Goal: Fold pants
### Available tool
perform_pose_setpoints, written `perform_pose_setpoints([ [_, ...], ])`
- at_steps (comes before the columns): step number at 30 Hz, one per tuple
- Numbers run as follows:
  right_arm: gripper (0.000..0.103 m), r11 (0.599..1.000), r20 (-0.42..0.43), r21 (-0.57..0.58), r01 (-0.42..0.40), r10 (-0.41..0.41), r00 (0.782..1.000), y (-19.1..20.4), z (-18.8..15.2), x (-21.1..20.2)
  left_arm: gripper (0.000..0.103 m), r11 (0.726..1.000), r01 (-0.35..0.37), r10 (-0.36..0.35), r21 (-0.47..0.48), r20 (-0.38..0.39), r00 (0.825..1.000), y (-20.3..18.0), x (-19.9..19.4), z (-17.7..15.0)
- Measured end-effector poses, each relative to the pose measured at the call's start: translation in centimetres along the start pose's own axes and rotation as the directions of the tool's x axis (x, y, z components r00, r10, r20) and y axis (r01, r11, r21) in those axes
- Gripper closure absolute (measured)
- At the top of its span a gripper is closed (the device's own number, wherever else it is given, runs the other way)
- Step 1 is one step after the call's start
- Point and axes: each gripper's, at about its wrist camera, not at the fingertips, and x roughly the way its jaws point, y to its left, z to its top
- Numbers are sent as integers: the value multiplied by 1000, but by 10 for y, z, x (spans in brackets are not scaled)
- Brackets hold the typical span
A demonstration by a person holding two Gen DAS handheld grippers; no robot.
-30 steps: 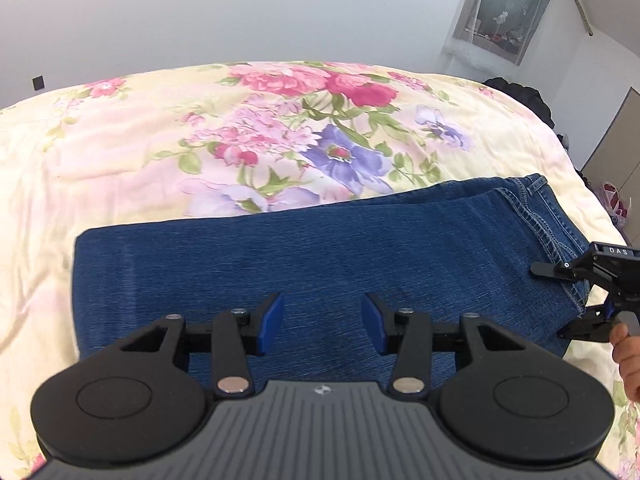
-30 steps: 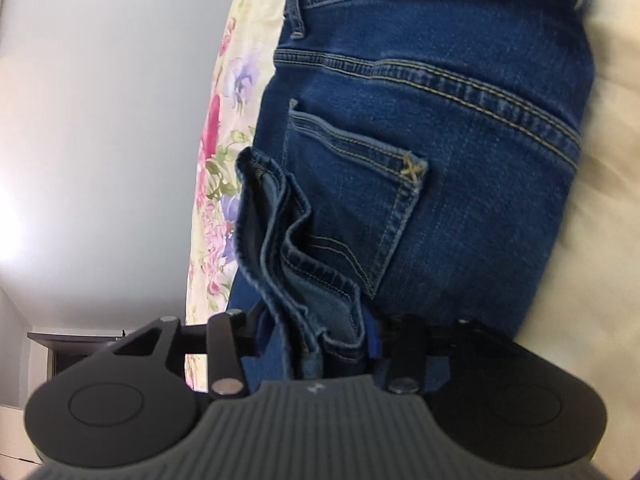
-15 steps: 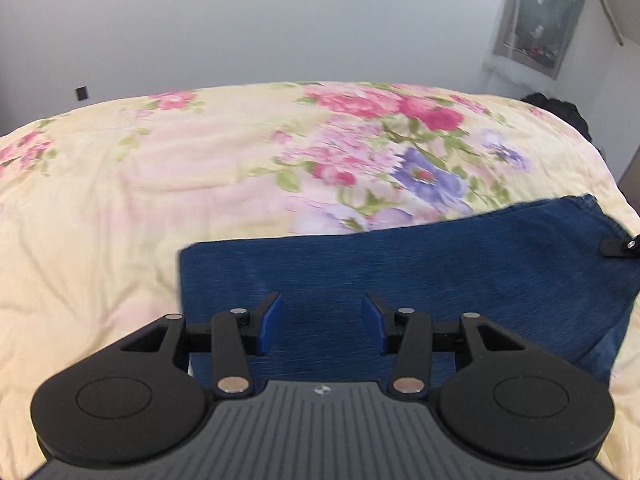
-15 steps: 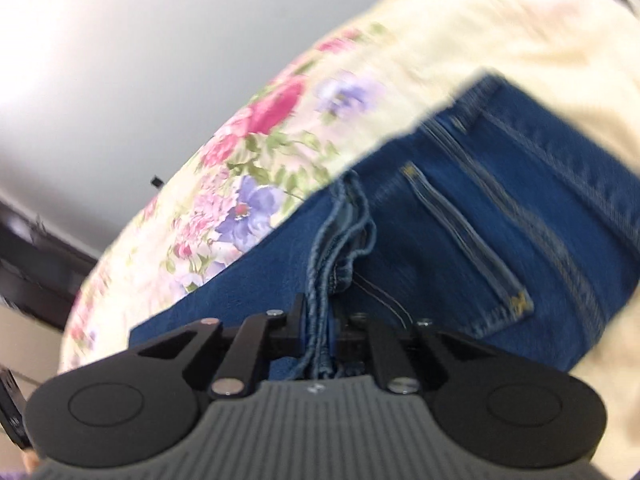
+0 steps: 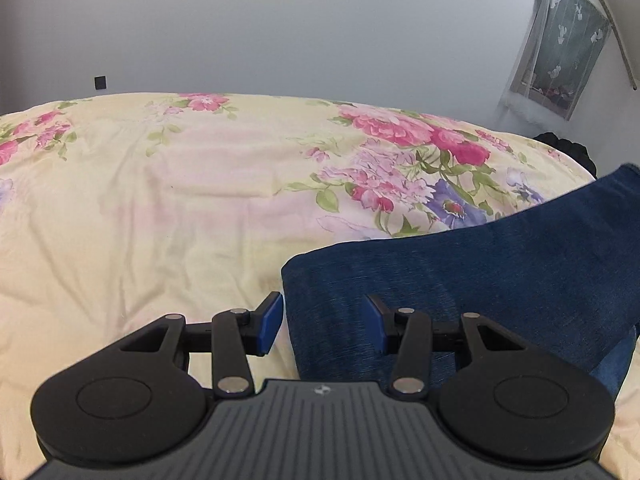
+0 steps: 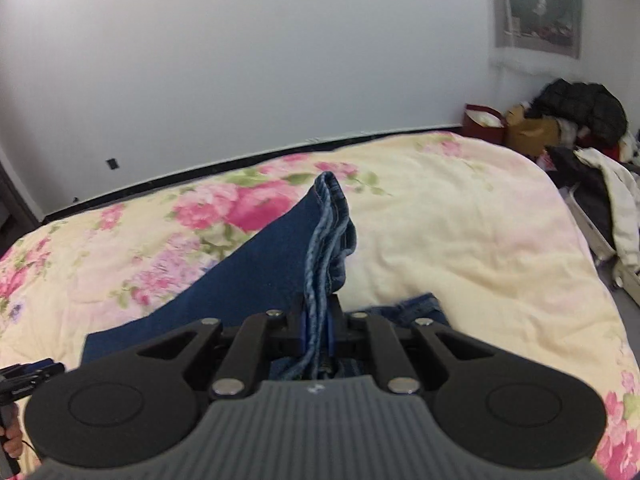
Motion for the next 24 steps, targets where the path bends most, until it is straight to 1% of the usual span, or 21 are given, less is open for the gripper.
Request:
perform_pose_setpoints([
  [1, 99, 999, -33, 35, 36, -35, 999, -16, -9, 19, 50, 1000, 1, -1, 1, -10, 1000, -2, 5, -3],
  [3, 99, 994, -90, 96, 58, -50, 995, -37, -27, 49, 50, 1000, 6, -6, 2, -38, 999, -5, 15, -9],
  [5, 99, 991, -95, 108, 77, -67, 993, -48, -47, 70, 50, 1000, 7, -7, 6, -58, 998, -7, 21, -13],
  [7, 99, 990, -96, 114, 79, -68, 993, -55, -52, 75, 50, 1000, 4, -3, 21, -66, 998, -8, 25, -15],
  [8, 99, 991, -83, 111, 74, -65, 994, -52, -52, 76, 50, 1000, 3, -1, 28, -66, 998, -9, 25, -16],
  [11, 99, 998, -35, 22, 64, -63, 997, -34, -45, 65, 50, 999, 7, -5, 34, -61, 998, -10, 27, -16],
  [12, 100, 997, -30, -7, 77, -77, 997, -31, -42, 62, 50, 999, 7, -5, 35, -64, 998, -11, 28, -16],
  [13, 100, 996, -42, -22, 92, -92, 995, -30, -41, 62, 50, 999, 7, -5, 38, -70, 998, -12, 31, -16],
  [15, 101, 990, -74, -35, 135, -137, 988, -35, -44, 72, 50, 999, -3, 6, 45, -76, 997, -16, 36, -19],
  [16, 102, 984, -81, -48, 170, -173, 982, -39, -48, 78, 50, 999, -13, 17, 44, -78, 997, -18, 37, -21],
  [17, 103, 975, -82, -62, 215, -220, 972, -44, -52, 85, 50, 999, -17, 21, 45, -80, 997, -19, 39, -22],
  [19, 103, 953, -84, -40, 299, -301, 950, -60, -57, 88, 50, 998, -22, 26, 54, -81, 996, -20, 37, -23],
  [20, 103, 954, -78, -15, 298, -298, 951, -70, -59, 84, 50, 998, -18, 22, 54, -84, 996, -19, 35, -23],
  [23, 103, 973, -61, 83, 216, -211, 976, -90, -65, 55, 50, 998, -11, 16, 56, -80, 997, -17, 26, -23],
  [24, 99, 977, -49, 114, 182, -177, 983, -94, -68, 43, 50, 998, -14, 18, 58, -76, 997, -16, 23, -23],
])
